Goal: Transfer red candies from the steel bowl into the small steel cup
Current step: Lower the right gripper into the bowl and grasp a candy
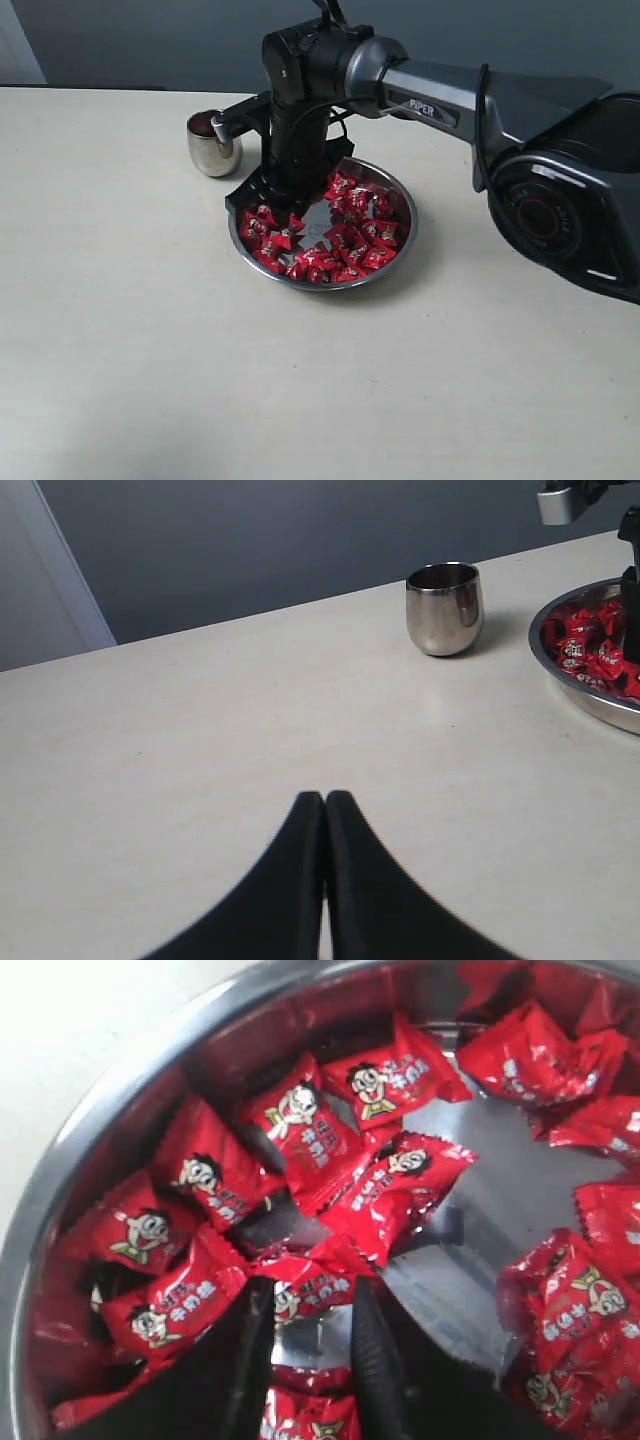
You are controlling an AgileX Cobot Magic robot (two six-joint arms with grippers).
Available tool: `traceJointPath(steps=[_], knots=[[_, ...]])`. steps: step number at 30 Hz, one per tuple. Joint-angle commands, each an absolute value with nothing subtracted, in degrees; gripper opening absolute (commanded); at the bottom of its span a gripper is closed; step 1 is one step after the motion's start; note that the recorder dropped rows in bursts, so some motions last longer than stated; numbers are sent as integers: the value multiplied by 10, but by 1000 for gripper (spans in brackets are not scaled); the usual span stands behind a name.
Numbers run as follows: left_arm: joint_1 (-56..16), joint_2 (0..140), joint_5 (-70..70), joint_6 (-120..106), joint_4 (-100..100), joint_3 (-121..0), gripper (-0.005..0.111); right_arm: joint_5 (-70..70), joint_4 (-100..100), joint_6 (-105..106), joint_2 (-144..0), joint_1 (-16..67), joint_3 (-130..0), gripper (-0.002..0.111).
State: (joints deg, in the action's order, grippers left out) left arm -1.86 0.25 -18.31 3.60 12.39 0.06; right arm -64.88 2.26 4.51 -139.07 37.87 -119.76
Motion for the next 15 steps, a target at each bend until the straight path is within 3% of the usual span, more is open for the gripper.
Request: traceJointPath(steps=[1,8,12,15], knots=[[-19,0,-179,39,125,0,0,-651,20,60,-1390,377,-1197,28],[-19,0,-179,39,125,0,0,-660,58,101,-1400,377,-1197,28],[-19,0,-179,39,125,0,0,-657,67,111,-1400,377,-1197,43],[-19,0,-179,39,125,0,0,-654,60,111,-1400,377,-1197,45]])
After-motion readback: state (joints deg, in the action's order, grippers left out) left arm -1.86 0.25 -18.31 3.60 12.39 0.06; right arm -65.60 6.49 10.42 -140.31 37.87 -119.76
